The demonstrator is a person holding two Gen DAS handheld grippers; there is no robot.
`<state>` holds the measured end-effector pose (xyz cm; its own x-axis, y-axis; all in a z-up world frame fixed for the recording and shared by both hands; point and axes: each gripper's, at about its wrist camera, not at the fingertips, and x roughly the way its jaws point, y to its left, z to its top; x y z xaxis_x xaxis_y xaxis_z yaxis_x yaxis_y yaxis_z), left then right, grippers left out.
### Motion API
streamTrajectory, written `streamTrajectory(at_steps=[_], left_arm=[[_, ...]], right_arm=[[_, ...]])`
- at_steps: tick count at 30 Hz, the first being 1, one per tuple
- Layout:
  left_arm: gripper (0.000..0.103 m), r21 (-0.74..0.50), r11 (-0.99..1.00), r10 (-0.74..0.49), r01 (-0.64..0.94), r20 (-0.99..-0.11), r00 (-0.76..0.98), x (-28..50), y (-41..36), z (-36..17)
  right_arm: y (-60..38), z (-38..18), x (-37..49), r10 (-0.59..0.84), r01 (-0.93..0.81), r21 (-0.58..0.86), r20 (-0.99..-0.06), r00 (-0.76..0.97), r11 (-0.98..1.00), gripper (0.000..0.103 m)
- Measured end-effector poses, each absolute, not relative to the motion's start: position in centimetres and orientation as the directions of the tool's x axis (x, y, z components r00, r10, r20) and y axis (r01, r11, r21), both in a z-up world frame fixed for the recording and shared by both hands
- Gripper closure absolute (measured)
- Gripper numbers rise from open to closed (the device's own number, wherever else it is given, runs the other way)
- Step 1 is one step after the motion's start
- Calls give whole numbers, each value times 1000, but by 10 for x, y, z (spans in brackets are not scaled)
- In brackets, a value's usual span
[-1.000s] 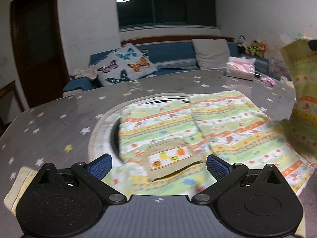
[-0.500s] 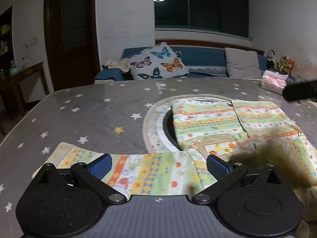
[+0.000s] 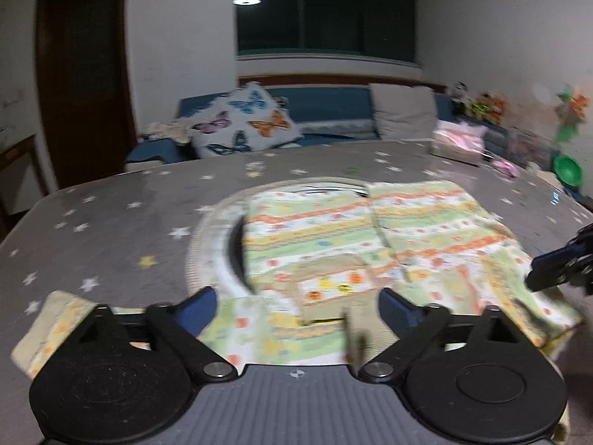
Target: Fold clothes
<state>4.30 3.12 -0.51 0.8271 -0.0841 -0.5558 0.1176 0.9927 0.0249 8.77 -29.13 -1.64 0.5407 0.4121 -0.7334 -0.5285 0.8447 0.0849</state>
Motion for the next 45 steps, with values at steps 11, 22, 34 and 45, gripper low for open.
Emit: streamTrajectory(at_steps=[11,22,34,45], left_arm=[[40,9,985,-131,174,-621,773,55,14,-17],[91,-34,974,-193,224,-644,740,58,11,-25],[89,77,976,-118,206,-608,785,53,3,-29],[60,43,999,26,-1,-576,817,32,58,-15]], right_arm=[[-305,-12,109,440,-504,119,-680,586,856,78],[-302,-32,123,425,-487,123,-695,580,865,77],[-280,-21,110,422,-536,47,-677,603,843,67],[-213,-17,93,570,-706,79,-656,495,704,65]])
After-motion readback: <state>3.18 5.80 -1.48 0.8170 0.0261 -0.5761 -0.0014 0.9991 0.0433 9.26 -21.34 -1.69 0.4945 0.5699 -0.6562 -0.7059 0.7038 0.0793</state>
